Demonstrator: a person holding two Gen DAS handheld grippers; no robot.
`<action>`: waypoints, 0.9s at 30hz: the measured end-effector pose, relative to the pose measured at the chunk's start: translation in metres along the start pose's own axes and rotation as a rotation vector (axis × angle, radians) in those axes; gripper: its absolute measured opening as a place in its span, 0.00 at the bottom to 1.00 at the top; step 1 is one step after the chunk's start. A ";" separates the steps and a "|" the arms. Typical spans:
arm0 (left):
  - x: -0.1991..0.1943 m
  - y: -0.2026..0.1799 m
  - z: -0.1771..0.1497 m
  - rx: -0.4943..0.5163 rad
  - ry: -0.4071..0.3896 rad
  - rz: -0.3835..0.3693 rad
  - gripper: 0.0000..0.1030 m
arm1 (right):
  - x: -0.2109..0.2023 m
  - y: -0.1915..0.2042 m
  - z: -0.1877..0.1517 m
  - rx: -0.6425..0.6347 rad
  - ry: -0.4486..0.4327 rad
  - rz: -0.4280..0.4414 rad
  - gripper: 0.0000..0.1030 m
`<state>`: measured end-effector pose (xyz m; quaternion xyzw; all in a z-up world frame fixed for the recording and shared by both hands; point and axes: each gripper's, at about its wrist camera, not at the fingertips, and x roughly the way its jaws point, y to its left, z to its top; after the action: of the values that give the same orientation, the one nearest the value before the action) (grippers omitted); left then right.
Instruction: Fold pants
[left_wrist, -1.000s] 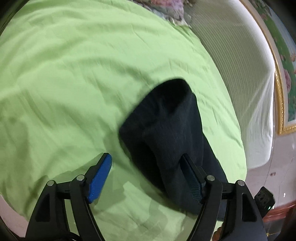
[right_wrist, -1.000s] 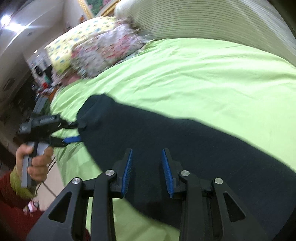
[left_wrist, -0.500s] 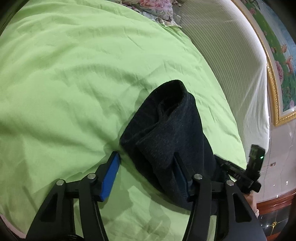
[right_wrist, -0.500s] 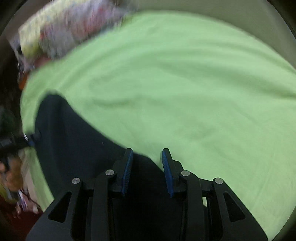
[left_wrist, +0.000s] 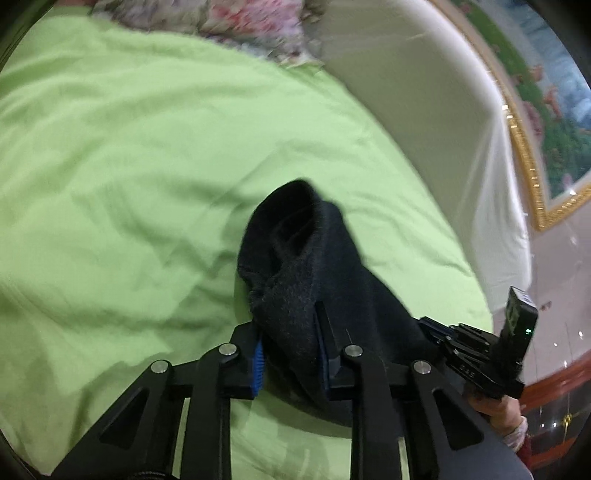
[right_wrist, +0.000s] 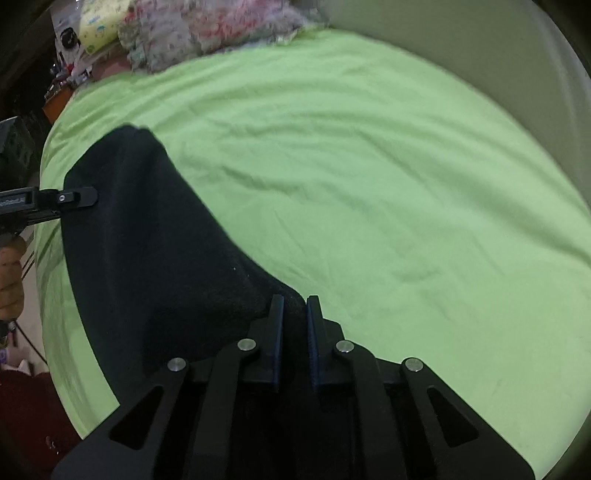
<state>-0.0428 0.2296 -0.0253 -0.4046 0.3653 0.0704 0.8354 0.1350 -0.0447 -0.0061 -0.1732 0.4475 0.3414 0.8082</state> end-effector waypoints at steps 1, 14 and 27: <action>-0.006 -0.002 0.001 0.006 -0.010 -0.018 0.20 | -0.006 -0.002 0.001 0.010 -0.026 -0.019 0.10; 0.007 0.015 0.002 0.033 -0.010 0.022 0.21 | 0.024 -0.008 0.014 0.190 -0.096 -0.115 0.09; -0.040 0.006 0.010 0.088 -0.133 0.132 0.36 | -0.044 -0.034 -0.056 0.455 -0.234 -0.087 0.12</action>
<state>-0.0684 0.2479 0.0022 -0.3371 0.3376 0.1360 0.8683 0.1089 -0.1186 0.0000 0.0347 0.4082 0.2149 0.8865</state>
